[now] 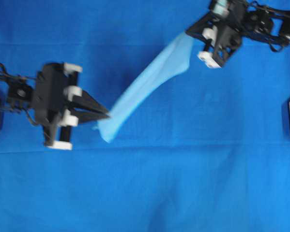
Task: Fold the light blue towel.
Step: 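Lift the strip and swing the left end over toward the right gripper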
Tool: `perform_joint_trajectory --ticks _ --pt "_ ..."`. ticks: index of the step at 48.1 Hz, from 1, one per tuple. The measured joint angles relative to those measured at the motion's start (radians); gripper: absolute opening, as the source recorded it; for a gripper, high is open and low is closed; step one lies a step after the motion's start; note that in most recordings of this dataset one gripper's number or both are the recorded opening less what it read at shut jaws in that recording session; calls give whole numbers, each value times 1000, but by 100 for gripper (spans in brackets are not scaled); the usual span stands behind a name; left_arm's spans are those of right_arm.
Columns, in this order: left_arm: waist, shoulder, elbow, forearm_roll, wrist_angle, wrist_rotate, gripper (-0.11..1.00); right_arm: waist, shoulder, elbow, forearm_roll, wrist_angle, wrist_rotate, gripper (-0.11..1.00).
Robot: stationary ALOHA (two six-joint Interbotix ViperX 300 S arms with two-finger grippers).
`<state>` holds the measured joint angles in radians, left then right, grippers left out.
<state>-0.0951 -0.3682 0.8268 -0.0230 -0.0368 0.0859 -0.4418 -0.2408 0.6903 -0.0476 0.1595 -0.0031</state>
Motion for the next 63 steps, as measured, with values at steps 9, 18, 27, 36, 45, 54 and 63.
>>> perform_joint_trajectory --ticks 9,18,27,36,45,54,63 --pt "-49 127 -117 -2 -46 77 2 -11 98 -109 -77 -5 -5 1" --pt "-57 244 -225 -5 -61 140 2 -9 176 -198 -115 -6 -6 1" --pt "-55 307 -279 -5 -61 140 2 -8 195 -222 -121 -6 -6 1" --pt "-52 359 -316 -5 -89 141 2 -9 184 -201 -123 -8 -6 1" --pt "-11 466 -390 -5 -160 143 2 -71 107 -97 -123 -9 -6 1" --pt "5 620 -534 -3 -178 143 2 -117 -5 23 -124 -8 -5 1" --pt "3 749 -673 -3 -179 144 2 -129 -112 117 -126 -2 0 1"
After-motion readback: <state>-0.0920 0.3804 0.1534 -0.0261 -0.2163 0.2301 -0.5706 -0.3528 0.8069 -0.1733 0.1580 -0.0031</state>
